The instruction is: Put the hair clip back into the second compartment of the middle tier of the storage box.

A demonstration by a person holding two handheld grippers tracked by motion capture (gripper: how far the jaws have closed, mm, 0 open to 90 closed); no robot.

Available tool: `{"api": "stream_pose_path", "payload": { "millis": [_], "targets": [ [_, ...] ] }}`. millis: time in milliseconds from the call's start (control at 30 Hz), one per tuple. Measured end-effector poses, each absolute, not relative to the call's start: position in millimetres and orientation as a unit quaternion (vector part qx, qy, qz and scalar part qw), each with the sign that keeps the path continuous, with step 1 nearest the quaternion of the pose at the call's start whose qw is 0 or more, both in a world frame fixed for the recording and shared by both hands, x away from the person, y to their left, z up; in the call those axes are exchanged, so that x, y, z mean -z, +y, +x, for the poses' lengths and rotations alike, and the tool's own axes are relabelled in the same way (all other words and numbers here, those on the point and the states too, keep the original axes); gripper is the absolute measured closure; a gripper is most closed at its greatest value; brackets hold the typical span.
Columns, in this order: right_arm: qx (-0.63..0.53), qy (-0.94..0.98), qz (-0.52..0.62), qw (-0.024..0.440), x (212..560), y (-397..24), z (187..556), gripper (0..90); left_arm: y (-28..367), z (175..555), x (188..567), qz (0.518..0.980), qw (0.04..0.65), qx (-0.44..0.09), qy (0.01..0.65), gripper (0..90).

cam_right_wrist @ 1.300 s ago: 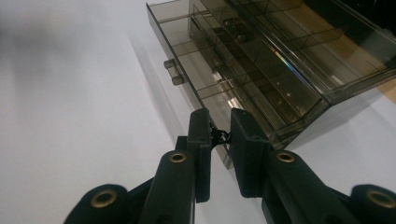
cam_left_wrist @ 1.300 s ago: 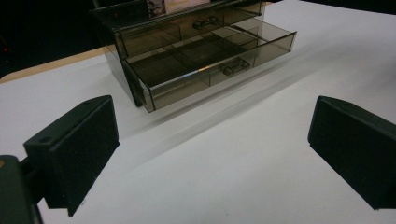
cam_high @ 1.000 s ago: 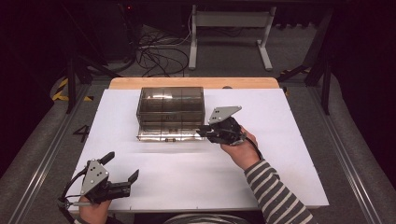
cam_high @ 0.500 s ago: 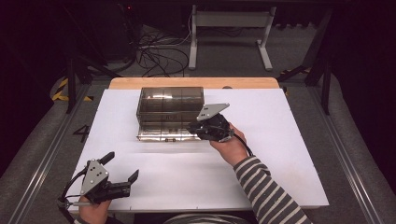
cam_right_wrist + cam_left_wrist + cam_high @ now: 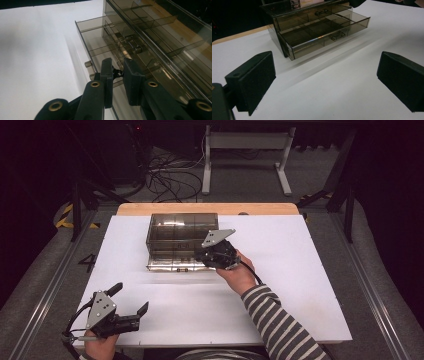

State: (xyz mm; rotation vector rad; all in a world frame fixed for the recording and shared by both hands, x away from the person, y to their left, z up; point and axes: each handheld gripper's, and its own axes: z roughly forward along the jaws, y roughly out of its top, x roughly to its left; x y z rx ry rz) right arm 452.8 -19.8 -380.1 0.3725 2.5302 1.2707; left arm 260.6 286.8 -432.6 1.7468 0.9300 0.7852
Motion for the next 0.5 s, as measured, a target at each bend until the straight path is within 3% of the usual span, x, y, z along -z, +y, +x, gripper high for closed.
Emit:
{"api": "stream_pose_path", "payload": {
  "millis": [500],
  "targets": [
    [-0.44,0.877,0.128,0.146,392.4,-2.7,461.0,78.8,287.2,261.4,432.5,0.721,0.482,-0.322,0.38,2.8]
  ]
}}
